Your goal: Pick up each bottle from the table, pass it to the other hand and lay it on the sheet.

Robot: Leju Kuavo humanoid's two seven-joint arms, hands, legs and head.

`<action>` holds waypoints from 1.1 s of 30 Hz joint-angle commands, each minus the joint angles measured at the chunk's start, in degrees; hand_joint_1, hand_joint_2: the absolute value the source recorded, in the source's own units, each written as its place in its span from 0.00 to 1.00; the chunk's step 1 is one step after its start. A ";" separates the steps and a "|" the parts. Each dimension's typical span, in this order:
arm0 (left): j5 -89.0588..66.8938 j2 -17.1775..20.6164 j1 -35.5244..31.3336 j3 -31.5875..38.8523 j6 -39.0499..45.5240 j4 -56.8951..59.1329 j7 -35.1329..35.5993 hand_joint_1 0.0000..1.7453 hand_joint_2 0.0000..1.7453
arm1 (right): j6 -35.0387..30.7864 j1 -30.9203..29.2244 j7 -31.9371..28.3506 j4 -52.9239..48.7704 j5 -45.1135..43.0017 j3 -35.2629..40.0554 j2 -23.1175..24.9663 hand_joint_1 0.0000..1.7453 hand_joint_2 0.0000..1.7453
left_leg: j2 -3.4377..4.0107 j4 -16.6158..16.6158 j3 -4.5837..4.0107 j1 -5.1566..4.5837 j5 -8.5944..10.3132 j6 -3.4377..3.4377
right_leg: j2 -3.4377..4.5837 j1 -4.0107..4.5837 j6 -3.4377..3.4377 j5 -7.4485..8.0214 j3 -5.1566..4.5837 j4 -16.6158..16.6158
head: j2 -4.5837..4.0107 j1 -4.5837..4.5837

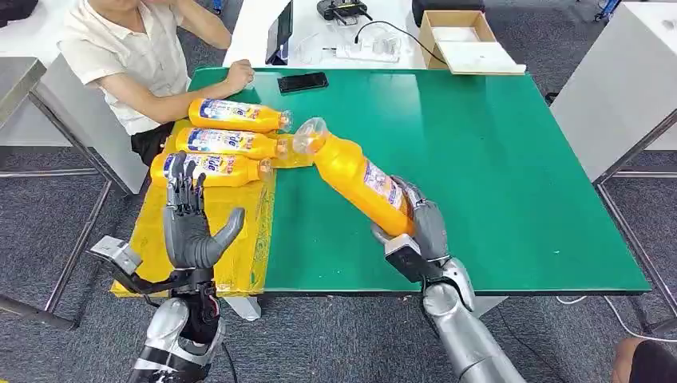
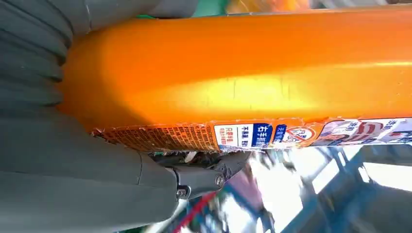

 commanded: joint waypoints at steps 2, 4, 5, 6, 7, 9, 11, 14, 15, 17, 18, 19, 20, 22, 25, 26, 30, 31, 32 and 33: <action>7.73 0.53 2.39 -4.72 -9.33 0.13 4.52 0.00 1.00 | -3.83 6.31 -2.79 -12.76 -5.14 -4.51 5.49 1.00 1.00 | 0.05 -0.02 0.10 0.01 -0.05 -0.08 | -0.02 0.02 -0.09 -0.06 0.07 0.02 | -0.02 0.00; -0.40 0.74 2.86 -8.40 -8.62 1.09 -0.06 0.00 1.00 | -4.17 5.03 -4.37 -8.27 -2.37 -2.07 6.08 1.00 1.00 | 0.07 -0.05 0.18 0.03 -0.06 -0.09 | 0.00 0.05 -0.10 -0.06 0.15 -0.03 | 0.00 0.00; -0.79 1.34 2.68 -10.73 -11.28 1.44 0.09 0.00 1.00 | -1.18 4.24 -4.21 -5.97 -2.96 -0.24 6.42 1.00 1.00 | 0.15 -0.07 0.30 0.06 -0.11 -0.12 | 0.05 0.08 -0.13 -0.08 0.24 -0.06 | 0.00 0.00; -3.74 1.65 2.20 -13.09 -11.58 2.02 -0.62 0.00 1.00 | 1.27 3.23 -4.42 -2.57 -2.09 2.80 6.85 1.00 1.00 | 0.20 -0.06 0.22 0.05 -0.07 -0.09 | 0.11 0.06 -0.10 -0.02 0.16 -0.06 | 0.00 0.00; -4.51 1.62 1.65 -14.17 -11.65 2.88 -0.64 0.00 1.00 | 2.47 2.68 -5.02 -0.41 -1.54 4.84 7.21 1.00 1.00 | 0.27 -0.05 0.32 0.07 -0.13 -0.13 | 0.14 0.09 -0.14 -0.07 0.23 -0.05 | 0.00 0.02; -4.87 1.30 -0.05 -15.20 -12.08 5.76 0.27 0.00 1.00 | 4.64 2.42 -6.67 2.80 -0.79 9.24 8.10 1.00 1.00 | 0.34 -0.08 0.33 0.08 -0.12 -0.14 | 0.18 0.09 -0.15 -0.04 0.22 -0.06 | 0.00 0.00; -4.56 1.14 -0.58 -15.12 -12.46 6.50 0.32 0.00 1.00 | 4.38 2.52 -6.74 3.12 -0.59 10.32 8.49 1.00 1.00 | 0.30 -0.13 0.39 0.11 -0.09 -0.15 | 0.14 0.13 -0.16 -0.02 0.31 -0.14 | 0.00 0.00; -4.07 1.36 -0.88 -14.87 -13.27 6.73 0.57 0.00 1.00 | 5.26 2.47 -6.74 2.79 -0.64 11.12 7.95 1.00 1.00 | 0.18 -0.08 0.23 0.08 -0.05 -0.11 | 0.06 0.09 -0.12 -0.03 0.15 -0.06 | -0.02 0.00; -4.20 1.32 -1.16 -14.79 -13.65 6.99 0.63 0.00 1.00 | 7.34 2.51 -6.74 2.83 -0.75 12.54 7.59 1.00 1.00 | 0.22 -0.11 0.34 0.07 -0.08 -0.14 | 0.08 0.09 -0.14 -0.06 0.24 -0.07 | 0.00 -0.02; -8.64 1.21 -1.98 -14.68 -10.83 6.90 -2.40 0.00 1.00 | 9.47 2.18 -6.74 4.33 -0.51 15.35 7.77 1.00 1.00 | 0.13 -0.09 0.25 0.08 -0.05 -0.10 | 0.01 0.09 -0.11 -0.04 0.18 -0.07 | 0.00 -0.02; -10.11 0.68 -2.25 -14.76 -9.56 6.92 -2.95 0.00 1.00 | 8.74 1.89 -6.74 5.34 0.43 16.34 8.18 1.00 1.00 | 0.19 -0.07 0.35 0.10 -0.11 -0.12 | 0.04 0.12 -0.14 -0.08 0.27 -0.06 | 0.00 0.00; -10.01 0.58 -2.39 -14.71 -9.67 6.74 -2.72 0.00 1.00 | 8.35 1.93 -6.74 5.63 0.58 16.48 8.51 1.00 1.00 | 0.26 -0.04 0.41 0.13 -0.16 -0.15 | 0.10 0.14 -0.17 -0.10 0.32 -0.05 | -0.02 0.00; -9.98 0.51 -2.47 -14.71 -9.71 6.62 -2.57 0.00 1.00 | 8.21 1.90 -6.74 5.77 0.63 16.58 8.67 1.00 1.00 | 0.37 -0.06 0.49 0.15 -0.19 -0.17 | 0.19 0.17 -0.19 -0.10 0.39 -0.09 | -0.02 0.02; -9.98 0.51 -2.47 -14.71 -9.71 6.62 -2.57 0.00 1.00 | 8.21 1.90 -6.74 5.77 0.63 16.58 8.67 1.00 1.00 | 0.28 -0.06 0.32 0.11 -0.12 -0.14 | 0.11 0.12 -0.15 -0.07 0.25 -0.06 | -0.02 0.02; -9.98 0.51 -2.17 -14.66 -9.69 6.40 -2.57 0.00 1.00 | 8.07 1.59 -6.74 6.03 0.43 16.61 8.48 1.00 1.00 | 0.13 -0.06 0.29 0.10 -0.10 -0.15 | 0.00 0.11 -0.16 -0.08 0.24 -0.05 | 0.00 0.00; -9.98 0.51 -2.17 -14.66 -9.69 6.40 -2.57 0.00 1.00 | 8.07 1.59 -6.74 6.03 0.43 16.61 8.48 1.00 1.00 | 0.14 -0.07 0.21 0.07 -0.06 -0.10 | 0.05 0.08 -0.11 -0.04 0.14 -0.05 | -0.02 0.00; -9.98 0.51 -2.17 -14.66 -9.69 6.40 -2.57 0.00 1.00 | 8.07 1.59 -6.74 6.03 0.43 16.61 8.48 1.00 1.00 | 0.13 -0.05 0.20 0.08 -0.06 -0.11 | 0.02 0.09 -0.11 -0.04 0.15 -0.05 | 0.00 0.02; -9.98 0.51 -2.17 -14.66 -9.69 6.40 -2.57 0.00 1.00 | 8.07 1.59 -6.74 6.03 0.43 16.61 8.48 1.00 1.00 | 0.16 -0.04 0.26 0.09 -0.09 -0.13 | 0.02 0.10 -0.14 -0.06 0.20 -0.05 | 0.00 0.00; -9.98 0.51 -2.17 -14.66 -9.69 6.40 -2.57 0.00 1.00 | 8.07 1.59 -6.74 6.03 0.43 16.61 8.48 1.00 1.00 | 0.18 -0.07 0.33 0.08 -0.10 -0.14 | 0.03 0.10 -0.16 -0.08 0.26 -0.05 | 0.00 0.00; -8.59 0.68 -2.37 -14.92 -11.65 6.86 -0.86 0.00 1.00 | 4.82 1.51 -6.74 5.83 3.15 18.11 7.90 1.00 1.00 | 0.15 -0.04 0.22 0.08 -0.07 -0.11 | 0.03 0.09 -0.12 -0.05 0.16 -0.04 | -0.02 0.02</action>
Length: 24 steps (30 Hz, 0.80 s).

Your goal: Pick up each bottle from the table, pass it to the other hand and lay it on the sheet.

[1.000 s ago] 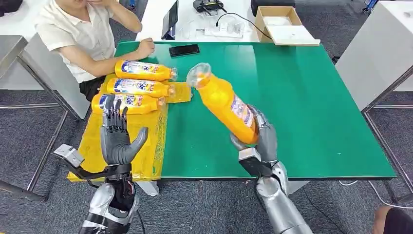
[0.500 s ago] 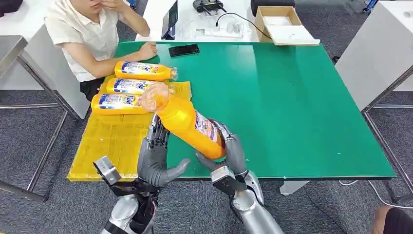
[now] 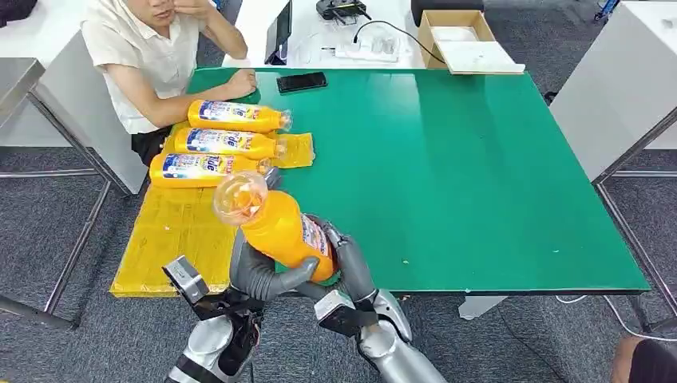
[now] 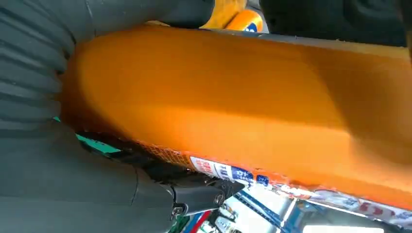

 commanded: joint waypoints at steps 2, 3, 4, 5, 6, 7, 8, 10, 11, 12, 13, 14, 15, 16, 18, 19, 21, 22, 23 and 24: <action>3.01 1.31 -3.05 -2.25 -4.10 4.78 3.36 0.00 1.00 | -3.61 -2.24 -1.82 3.08 1.85 5.86 -1.46 1.00 1.00 | 0.11 -0.04 0.24 0.04 -0.07 -0.10 | 0.02 0.05 -0.11 -0.06 0.22 -0.04 | 0.00 0.00; 4.32 1.19 -3.17 -2.10 -5.14 5.22 4.02 0.00 1.00 | -4.52 -2.14 -1.82 2.60 2.40 6.68 -1.66 1.00 1.00 | 0.12 -0.04 0.30 0.07 -0.09 -0.12 | 0.01 0.09 -0.14 -0.07 0.28 -0.05 | 0.00 0.02; 7.60 1.10 -3.80 -1.40 -7.44 6.44 5.21 0.00 1.00 | -5.61 -1.86 -1.82 1.02 1.66 8.79 -2.31 1.00 1.00 | 0.06 -0.03 0.19 0.05 -0.05 -0.10 | -0.02 0.06 -0.11 -0.05 0.18 -0.03 | 0.00 0.02; 8.72 1.02 -4.08 -1.01 -8.23 6.83 5.24 0.00 1.00 | -5.25 -1.70 -1.82 0.14 0.47 9.83 -2.57 1.00 1.00 | 0.11 -0.02 0.28 0.07 -0.10 -0.12 | 0.00 0.09 -0.14 -0.09 0.26 -0.03 | 0.00 0.02; 9.85 1.01 -4.48 -0.58 -9.02 7.19 5.46 0.00 1.00 | -6.13 -1.74 -1.82 -0.22 0.71 11.09 -2.97 1.00 1.00 | 0.09 -0.02 0.20 0.06 -0.07 -0.10 | 0.00 0.07 -0.11 -0.06 0.19 -0.03 | 0.00 0.00; 10.29 1.11 -4.93 -0.31 -9.36 7.54 5.85 0.00 1.00 | -7.68 -1.95 -1.82 -0.05 1.55 12.56 -3.32 1.00 1.00 | 0.11 -0.02 0.26 0.07 -0.09 -0.11 | 0.00 0.08 -0.13 -0.08 0.24 -0.03 | -0.02 0.02; 10.35 0.97 -5.32 0.41 -8.83 7.82 5.76 0.00 1.00 | -6.65 -1.81 -1.82 -0.20 0.32 13.22 -3.31 1.00 1.00 | 0.15 -0.05 0.38 0.09 -0.13 -0.15 | 0.02 0.11 -0.17 -0.11 0.36 -0.06 | 0.00 0.00; 9.84 0.89 -5.62 1.30 -8.05 6.76 4.58 0.00 1.00 | -3.57 -1.56 -1.82 -0.50 -2.38 14.26 -3.38 1.00 1.00 | 0.14 -0.02 0.26 0.09 -0.10 -0.13 | 0.03 0.11 -0.15 -0.07 0.24 -0.04 | -0.02 0.00; 9.92 0.92 -5.41 1.54 -8.39 5.56 3.48 0.00 1.00 | -2.79 -1.54 -1.82 -0.34 -3.07 14.51 -3.44 1.00 1.00 | 0.10 -0.03 0.20 0.05 -0.07 -0.09 | 0.01 0.06 -0.11 -0.06 0.18 -0.02 | 0.00 0.00; 9.72 1.23 -5.16 1.52 -8.98 3.97 2.47 0.00 1.00 | -2.89 -1.82 -1.82 0.30 -3.31 14.74 -3.43 1.00 1.00 | 0.13 -0.01 0.26 0.09 -0.11 -0.12 | 0.02 0.11 -0.14 -0.09 0.24 -0.02 | 0.00 0.02; 9.66 1.75 -4.83 1.40 -10.55 1.98 1.81 0.37 1.00 | -5.10 -2.57 -1.82 2.33 -1.59 14.93 -3.19 1.00 1.00 | 0.12 0.03 0.32 0.11 -0.16 -0.15 | -0.02 0.14 -0.18 -0.14 0.32 0.01 | 0.00 0.00; 10.60 2.21 -4.95 0.96 -12.63 1.56 2.31 1.00 1.00 | -5.63 -2.79 -1.82 2.57 -1.34 15.05 -3.21 0.85 1.00 | 0.10 0.01 0.17 0.07 -0.08 -0.10 | 0.00 0.09 -0.12 -0.07 0.15 0.01 | 0.00 0.02; 12.13 2.97 -5.16 0.67 -15.40 1.46 3.35 1.00 1.00 | -4.17 -2.99 -1.82 2.79 -2.55 14.85 -3.12 0.69 1.00 | 0.12 0.03 0.23 0.09 -0.13 -0.13 | 0.01 0.11 -0.15 -0.11 0.22 0.02 | 0.00 0.00; 13.40 3.61 -5.41 0.36 -18.12 2.11 3.91 1.00 1.00 | -4.23 -3.19 -1.82 2.48 -2.56 15.11 -3.46 0.33 1.00 | 0.15 0.00 0.15 0.06 -0.07 -0.09 | 0.06 0.07 -0.11 -0.05 0.11 0.00 | 0.00 0.00; 15.54 3.95 -5.45 0.72 -22.20 3.28 3.42 1.00 1.00 | -6.42 -3.39 -1.82 2.71 -1.17 14.99 -3.72 0.00 1.00 | 0.08 -0.01 0.16 0.08 -0.06 -0.10 | -0.02 0.09 -0.12 -0.06 0.16 -0.02 | 0.00 0.02; 15.72 4.18 -5.19 0.95 -24.22 3.09 2.19 1.00 1.00 | -11.78 -3.75 -1.82 2.94 3.66 15.26 -4.00 0.00 1.00 | 0.08 -0.02 0.22 0.08 -0.07 -0.12 | -0.03 0.10 -0.13 -0.07 0.21 -0.03 | -0.02 0.02; 16.51 4.30 -4.58 1.61 -25.50 2.40 2.49 1.00 1.00 | -12.34 -3.15 -1.82 1.23 4.12 14.56 -4.11 0.00 1.00 | 0.09 -0.03 0.18 0.05 -0.05 -0.09 | 0.00 0.06 -0.10 -0.05 0.15 -0.03 | -0.02 0.00; 16.25 4.50 -4.27 1.93 -25.57 1.98 2.70 1.00 1.00 | -11.77 -2.42 -1.82 -0.77 3.62 13.90 -4.62 0.00 1.00 | 0.10 -0.04 0.27 0.06 -0.08 -0.11 | -0.01 0.08 -0.12 -0.08 0.24 -0.04 | 0.00 0.02; 16.25 4.50 -4.27 1.93 -25.57 1.98 2.70 1.00 1.00 | -11.77 -2.42 -1.82 -0.77 3.62 13.90 -4.62 0.00 1.00 | 0.10 -0.02 0.11 0.03 -0.04 -0.07 | 0.03 0.04 -0.08 -0.03 0.07 -0.01 | 0.00 -0.02; 16.17 4.58 -4.19 2.12 -25.63 1.94 2.75 1.00 1.00 | -11.42 -2.12 -1.82 -1.41 3.65 13.46 -4.84 0.00 1.00 | 0.17 0.00 0.26 0.08 -0.12 -0.11 | 0.03 0.09 -0.12 -0.10 0.22 -0.01 | 0.00 0.00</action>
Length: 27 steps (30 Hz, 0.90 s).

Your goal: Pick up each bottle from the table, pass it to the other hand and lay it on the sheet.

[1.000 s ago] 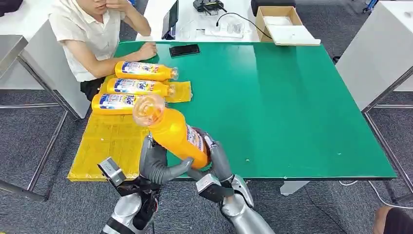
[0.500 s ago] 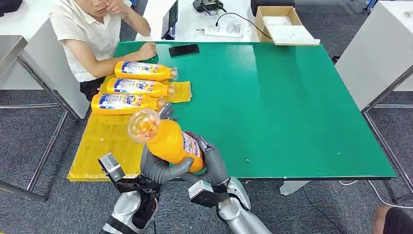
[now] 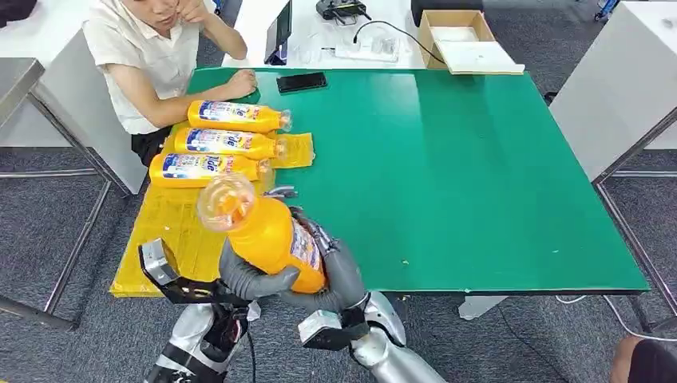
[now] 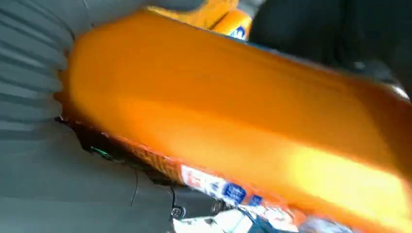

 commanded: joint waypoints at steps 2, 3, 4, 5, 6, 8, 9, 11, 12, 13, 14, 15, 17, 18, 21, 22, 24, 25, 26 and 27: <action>0.09 2.23 -1.65 -0.09 -3.51 0.90 0.77 1.00 1.00 | -0.17 0.84 -1.82 -2.34 2.48 0.32 -1.92 0.00 0.00 | 0.03 -0.01 0.24 0.06 -0.09 -0.10 | -0.08 0.08 -0.12 -0.11 0.25 -0.03 | 0.00 0.00; -0.33 2.14 -1.31 0.43 -3.60 0.92 0.48 1.00 1.00 | 0.14 1.39 -1.82 -3.44 2.53 -1.11 -1.97 0.00 0.00 | -0.01 -0.01 0.13 0.04 -0.05 -0.07 | -0.05 0.05 -0.08 -0.06 0.14 -0.02 | 0.00 0.02; -0.43 2.11 -1.06 0.76 -3.64 0.82 0.35 1.00 1.00 | 0.26 1.78 -1.82 -4.05 2.37 -2.24 -1.92 0.00 0.00 | -0.04 0.00 0.20 0.07 -0.10 -0.09 | -0.09 0.09 -0.11 -0.11 0.23 -0.02 | 0.00 0.02; -0.72 2.25 -0.85 1.15 -3.62 0.58 0.06 1.00 1.00 | 0.51 2.24 -1.82 -5.15 1.89 -2.98 -2.13 0.00 0.00 | -0.02 -0.04 0.13 0.00 -0.04 -0.06 | -0.03 0.01 -0.07 -0.06 0.14 -0.03 | 0.00 0.02; -0.85 2.26 -0.55 1.83 -3.47 0.38 -0.13 1.00 1.00 | 1.24 2.84 -1.82 -6.41 0.88 -3.67 -2.33 0.00 0.00 | 0.02 -0.03 0.23 0.05 -0.10 -0.09 | -0.03 0.06 -0.11 -0.09 0.24 -0.04 | 0.00 0.04; -1.25 2.85 -0.04 3.04 -3.07 -0.22 -0.22 1.00 1.00 | 1.00 4.13 -1.82 -8.82 -0.22 -4.60 -3.00 0.00 0.00 | -0.02 -0.04 0.17 0.01 -0.07 -0.08 | -0.05 0.02 -0.09 -0.09 0.19 -0.02 | -0.02 0.04; -1.10 3.13 0.05 3.41 -3.09 -0.19 -0.18 1.00 1.00 | 1.05 4.35 -1.82 -9.18 -0.32 -4.62 -3.28 0.00 0.00 | 0.04 -0.04 0.25 0.04 -0.12 -0.12 | -0.02 0.06 -0.13 -0.12 0.27 -0.03 | 0.00 0.04; -1.10 3.13 0.05 3.41 -3.09 -0.19 -0.18 1.00 1.00 | 1.05 4.35 -1.82 -9.18 -0.32 -4.62 -3.28 0.00 0.00 | 0.07 -0.03 0.27 0.05 -0.13 -0.13 | 0.01 0.07 -0.15 -0.12 0.27 -0.02 | -0.02 0.02; -1.10 3.13 0.05 3.41 -3.09 -0.19 -0.18 1.00 1.00 | 1.05 4.35 -1.82 -9.18 -0.32 -4.62 -3.28 0.00 0.00 | 0.04 -0.03 0.17 0.03 -0.09 -0.10 | 0.00 0.05 -0.11 -0.08 0.18 -0.02 | 0.00 0.04; -1.10 3.13 0.05 3.41 -3.09 -0.19 -0.18 1.00 1.00 | 1.05 4.35 -1.82 -9.18 -0.32 -4.62 -3.28 0.00 0.00 | 0.02 -0.03 0.12 0.00 -0.05 -0.07 | 0.00 0.02 -0.08 -0.05 0.13 -0.02 | 0.00 0.02; -1.10 3.13 0.05 3.41 -3.09 -0.19 -0.18 1.00 1.00 | 1.05 4.35 -1.82 -9.18 -0.32 -4.62 -3.28 0.00 0.00 | 0.06 -0.02 0.19 0.05 -0.10 -0.11 | 0.02 0.07 -0.12 -0.08 0.20 -0.02 | 0.00 0.04; -1.24 3.11 0.25 3.66 -3.05 -0.16 0.00 1.00 1.00 | 0.45 4.83 -1.82 -9.55 -0.17 -4.91 -3.29 0.00 0.00 | 0.10 -0.03 0.31 0.08 -0.13 -0.14 | 0.03 0.10 -0.16 -0.10 0.32 -0.05 | 0.00 0.02; -3.62 4.06 1.41 5.04 -0.41 -0.19 0.95 1.00 1.00 | -1.37 6.68 -1.82 -11.74 -0.47 -6.12 -3.98 0.00 0.00 | 0.03 -0.03 0.11 0.02 -0.05 -0.06 | 0.02 0.03 -0.08 -0.04 0.12 -0.03 | -0.02 0.04; -4.16 4.65 2.17 6.18 0.14 0.27 1.36 1.00 1.00 | -2.77 8.05 -1.82 -13.53 -0.58 -7.06 -4.66 0.00 0.00 | 0.08 -0.03 0.22 0.04 -0.10 -0.10 | 0.04 0.06 -0.12 -0.08 0.22 -0.04 | -0.02 0.02; -12.04 5.23 3.64 9.93 6.99 1.19 1.67 1.00 1.00 | -5.72 11.34 -1.82 -17.24 -0.65 -10.61 -5.81 0.00 0.00 | 0.01 -0.08 0.18 0.00 -0.05 -0.06 | 0.00 0.02 -0.08 -0.06 0.19 -0.07 | 0.00 0.04; -16.45 5.14 3.53 11.03 11.42 1.56 2.00 1.00 1.00 | -6.78 12.34 -1.82 -18.22 -0.12 -11.78 -6.12 0.00 0.00 | 0.05 -0.12 0.32 0.02 -0.11 -0.09 | 0.01 0.04 -0.11 -0.11 0.31 -0.10 | -0.02 0.02; -30.61 4.89 2.36 12.45 26.17 2.49 2.19 1.00 1.00 | -8.95 14.59 -1.82 -20.75 0.44 -14.20 -6.69 0.00 0.00 | -0.03 -0.06 0.22 0.03 -0.09 -0.09 | -0.07 0.05 -0.10 -0.12 0.24 -0.05 | -0.02 0.02; -36.54 4.34 1.17 13.72 33.50 3.86 3.45 1.00 1.00 | -9.79 16.16 -1.82 -22.52 0.54 -16.16 -6.86 0.00 0.00 | -0.04 -0.08 0.34 0.05 -0.14 -0.12 | -0.11 0.07 -0.14 -0.17 0.38 -0.08 | 0.00 0.04; -37.86 4.36 0.59 14.66 35.20 4.44 3.91 1.00 1.00 | -9.89 17.22 -1.82 -23.64 0.75 -18.04 -6.74 0.00 0.00 | -0.20 -0.03 0.11 0.04 -0.05 -0.08 | -0.23 0.05 -0.10 -0.12 0.18 -0.04 | -0.02 0.02; -38.72 4.65 0.36 15.26 36.01 4.73 3.92 1.00 1.00 | -10.42 17.99 -1.82 -24.11 1.18 -20.11 -6.48 0.00 0.00 | -0.21 -0.04 0.20 0.04 -0.09 -0.10 | -0.25 0.06 -0.13 -0.17 0.30 -0.04 | -0.02 0.04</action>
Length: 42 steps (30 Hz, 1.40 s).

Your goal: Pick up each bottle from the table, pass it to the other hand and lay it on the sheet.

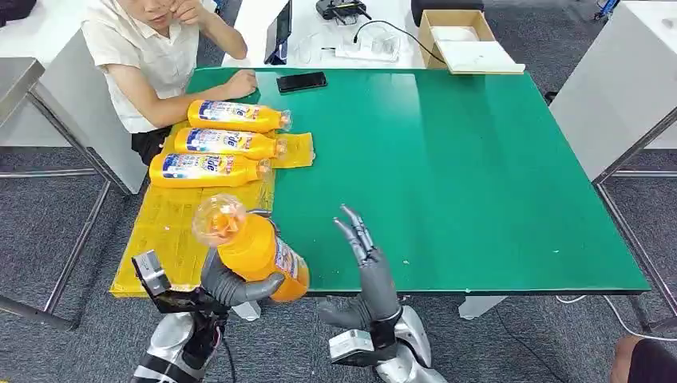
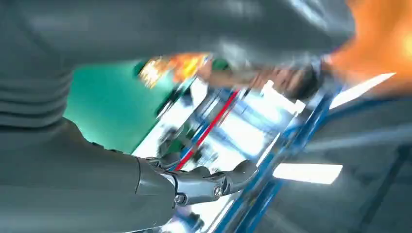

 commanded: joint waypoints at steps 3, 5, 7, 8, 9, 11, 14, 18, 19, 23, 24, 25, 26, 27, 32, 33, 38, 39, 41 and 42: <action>-30.99 2.52 -3.11 8.68 32.10 4.89 1.42 1.00 1.00 | -6.04 8.82 -1.82 -9.59 0.94 -17.94 -2.00 0.00 0.00 | -0.05 -0.02 0.33 0.06 -0.12 -0.14 | -0.18 0.08 -0.16 -0.16 0.35 -0.01 | 0.02 0.00; -37.09 3.58 -3.74 7.73 34.37 5.55 4.79 1.00 1.00 | -7.66 9.17 -1.82 -9.05 1.53 -20.46 -1.71 0.00 0.00 | -0.01 -0.03 0.28 0.05 -0.11 -0.12 | -0.15 0.07 -0.15 -0.14 0.29 -0.02 | 0.02 0.00; -45.01 5.61 -6.54 4.38 33.30 9.76 8.56 1.00 1.00 | -7.87 9.73 -1.82 -9.59 1.09 -20.85 -2.08 0.00 0.00 | -0.02 -0.03 0.31 0.05 -0.12 -0.13 | -0.15 0.07 -0.15 -0.15 0.32 -0.02 | 0.02 0.00; -51.80 6.70 -9.02 2.08 34.85 13.45 11.16 1.00 1.00 | -7.41 9.82 -1.82 -9.90 0.85 -20.76 -2.01 0.00 0.00 | 0.04 0.00 0.36 0.09 -0.16 -0.15 | -0.11 0.12 -0.18 -0.17 0.37 -0.01 | 0.00 0.00; -54.43 6.79 -11.15 1.16 35.47 16.49 12.06 1.00 1.00 | -7.25 9.70 -1.82 -9.88 0.77 -20.36 -2.02 0.00 0.00 | -0.12 -0.06 0.19 0.03 -0.03 -0.09 | -0.22 0.05 -0.11 -0.09 0.23 -0.05 | 0.02 0.00; -59.09 6.88 -15.25 -0.59 37.00 21.98 13.25 1.00 1.00 | -7.27 8.96 -1.82 -8.99 0.77 -19.68 -1.89 0.00 0.00 | -0.22 -0.07 0.29 0.06 -0.02 -0.14 | -0.34 0.08 -0.16 -0.12 0.34 -0.06 | 0.02 0.02; -60.61 6.75 -18.78 -1.49 36.24 26.15 14.08 1.00 1.00 | -7.41 7.78 -1.82 -7.58 0.30 -19.19 -1.73 0.00 0.00 | -0.15 -0.03 0.19 0.06 0.02 -0.13 | -0.29 0.09 -0.14 -0.05 0.20 -0.04 | 0.00 0.04; -60.61 6.75 -18.78 -1.49 36.24 26.15 14.08 1.00 1.00 | -7.41 7.78 -1.82 -7.58 0.30 -19.19 -1.73 0.00 0.00 | 0.08 -0.04 0.20 0.06 -0.02 -0.10 | -0.04 0.08 -0.10 -0.01 0.18 -0.04 | 0.00 0.00; -61.33 7.04 -18.65 -2.00 35.95 26.38 14.41 1.00 1.00 | -7.07 7.73 -1.82 -7.53 -0.20 -19.08 -1.85 0.00 0.00 | 0.10 -0.05 0.18 0.02 -0.02 -0.08 | -0.01 0.03 -0.07 0.00 0.13 -0.04 | 0.02 0.00; -63.94 6.70 -26.47 -5.11 28.26 38.92 16.45 1.00 1.00 | -6.42 4.78 -1.82 -3.83 -1.69 -18.46 -1.88 0.00 0.00 | 0.10 -0.03 0.22 0.05 -0.03 -0.10 | -0.08 0.07 -0.09 -0.03 0.20 -0.02 | 0.02 0.02; -64.15 6.45 -27.52 -5.55 27.70 40.92 16.11 1.00 1.00 | -6.71 4.29 -1.82 -3.13 -1.80 -18.19 -2.00 0.00 0.00 | 0.14 -0.02 0.33 0.09 -0.09 -0.14 | -0.06 0.11 -0.14 -0.08 0.31 -0.01 | 0.00 0.00; -63.63 5.28 -29.27 -5.60 27.92 44.91 14.91 1.00 1.00 | -6.84 3.22 -1.82 -1.85 -2.49 -17.56 -2.12 0.00 0.00 | 0.04 -0.02 0.19 0.06 0.00 -0.10 | -0.12 0.08 -0.09 -0.01 0.20 -0.02 | 0.02 0.02; -62.68 4.50 -30.02 -5.40 27.50 46.76 13.79 1.00 1.00 | -7.18 2.72 -1.82 -1.19 -2.98 -16.90 -2.31 0.00 0.00 | 0.07 -0.03 0.31 0.08 -0.04 -0.14 | -0.12 0.10 -0.13 -0.04 0.30 -0.03 | 0.02 0.00; -61.46 3.70 -30.38 -4.95 26.95 47.88 13.14 1.00 1.00 | -7.12 2.24 -1.82 -0.58 -3.55 -16.17 -2.48 0.00 0.00 | 0.02 -0.03 0.15 0.06 0.03 -0.09 | -0.09 0.07 -0.08 0.03 0.16 -0.04 | 0.02 0.02; -58.12 2.91 -31.61 -3.78 22.86 52.05 13.02 1.00 1.00 | -6.29 0.30 -1.82 2.00 -5.96 -13.90 -2.35 0.00 0.00 | 0.17 -0.06 0.24 0.06 -0.01 -0.10 | 0.02 0.07 -0.10 0.03 0.21 -0.08 | 0.00 0.00; -58.12 2.91 -31.61 -3.78 22.86 52.05 13.02 1.00 1.00 | -6.29 0.30 -1.82 2.00 -5.96 -13.90 -2.35 0.00 0.00 | 0.20 -0.05 0.29 0.07 -0.05 -0.11 | 0.03 0.09 -0.12 0.00 0.26 -0.07 | 0.02 0.02; -60.71 4.83 -30.99 -4.89 25.54 55.58 16.65 0.87 1.00 | -6.21 -0.79 -1.82 3.93 -6.89 -12.26 -2.20 0.00 0.00 | 0.19 -0.06 0.23 0.03 -0.02 -0.07 | 0.08 0.05 -0.07 0.03 0.18 -0.04 | 0.02 0.00; -61.10 5.46 -30.26 -4.75 26.57 55.95 17.52 0.83 1.00 | -5.98 -1.14 -1.82 4.74 -6.87 -11.87 -2.00 0.00 0.00 | 0.35 -0.12 0.43 0.04 -0.07 -0.12 | 0.20 0.07 -0.12 0.01 0.33 -0.08 | 0.02 0.00; -61.56 6.33 -29.43 -4.21 27.50 57.26 19.04 0.83 1.00 | -6.28 -1.76 -1.82 5.68 -6.93 -10.86 -1.93 0.00 0.00 | 0.43 -0.13 0.38 0.04 -0.05 -0.11 | 0.30 0.06 -0.10 0.07 0.27 -0.10 | 0.02 0.00; -61.24 6.47 -29.18 -3.82 27.27 57.64 19.00 0.80 1.00 | -6.28 -1.91 -1.82 5.91 -7.00 -10.70 -1.87 0.00 0.00 | 0.54 -0.12 0.47 0.06 -0.10 -0.14 | 0.36 0.08 -0.13 0.06 0.33 -0.11 | 0.02 0.00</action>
